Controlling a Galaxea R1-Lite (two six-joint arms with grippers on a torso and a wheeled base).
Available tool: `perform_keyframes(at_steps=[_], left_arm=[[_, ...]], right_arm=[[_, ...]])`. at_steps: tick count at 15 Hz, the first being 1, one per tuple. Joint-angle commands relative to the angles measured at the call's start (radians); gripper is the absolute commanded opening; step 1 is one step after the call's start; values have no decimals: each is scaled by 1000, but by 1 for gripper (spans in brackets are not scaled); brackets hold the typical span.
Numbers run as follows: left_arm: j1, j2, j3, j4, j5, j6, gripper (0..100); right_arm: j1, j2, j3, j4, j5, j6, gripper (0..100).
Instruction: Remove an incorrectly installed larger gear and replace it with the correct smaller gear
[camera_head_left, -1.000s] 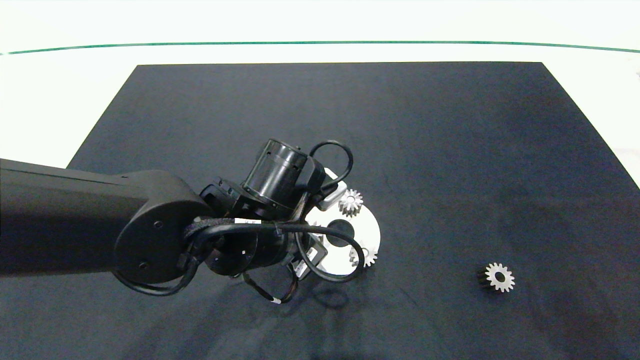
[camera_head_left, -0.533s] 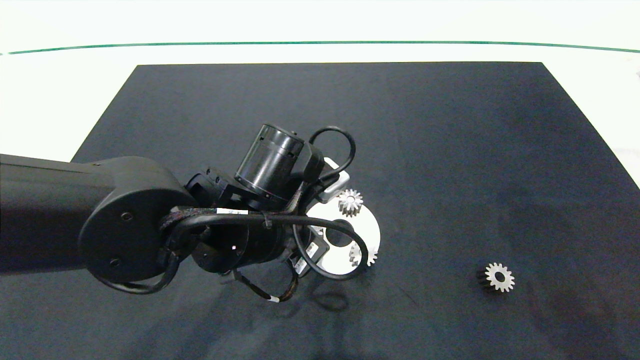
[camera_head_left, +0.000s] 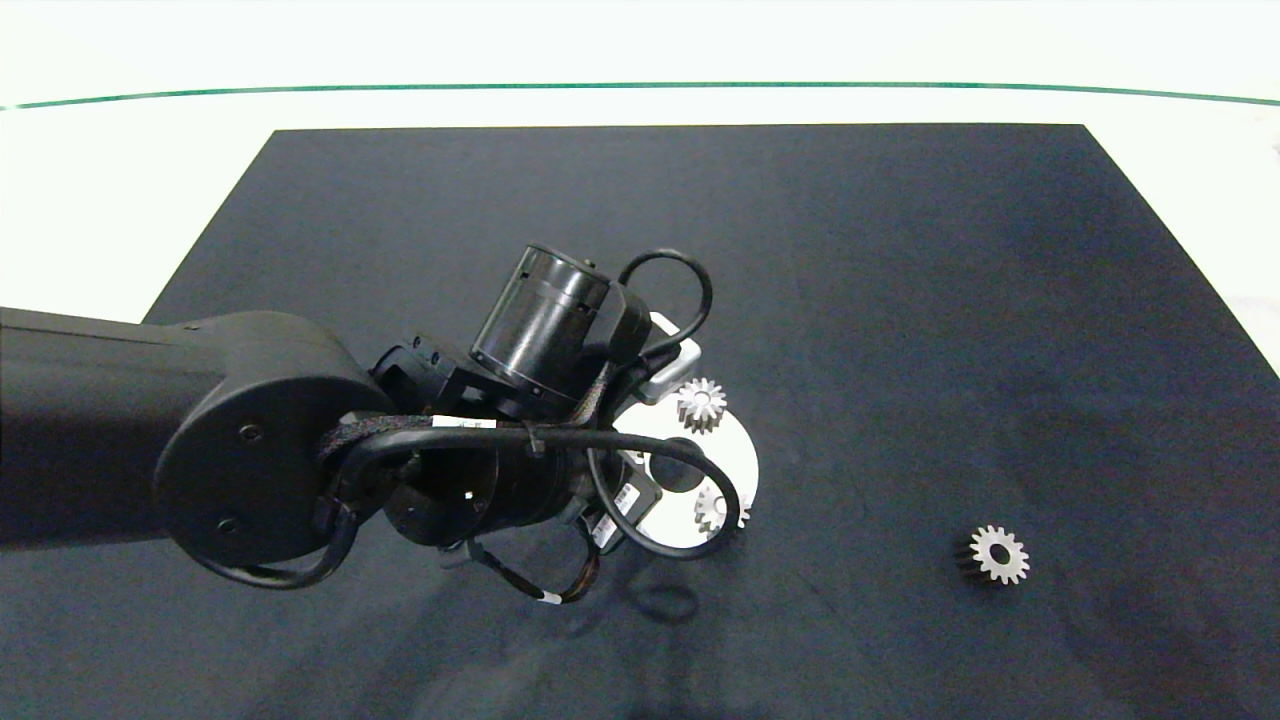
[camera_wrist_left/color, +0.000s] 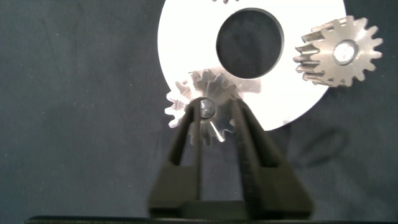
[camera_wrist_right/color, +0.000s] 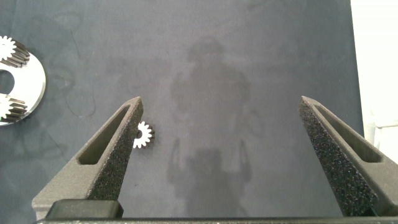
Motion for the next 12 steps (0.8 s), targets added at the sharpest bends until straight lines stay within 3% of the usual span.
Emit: perform_keyframes(at_steps=[1, 8, 9, 12], left_arm=[[0, -7, 2, 31, 2, 1, 22], [-2, -13, -14, 38, 2, 0, 22], [-3, -14, -15, 44, 2, 1, 100], [-8, -14, -17, 44, 3, -2, 100]], right_arm=[[0, 0, 0, 1, 0, -1, 100], [0, -2, 0, 1, 1, -1, 100], [0, -2, 0, 3, 1, -1, 100], [0, -3, 0, 3, 0, 1, 100]])
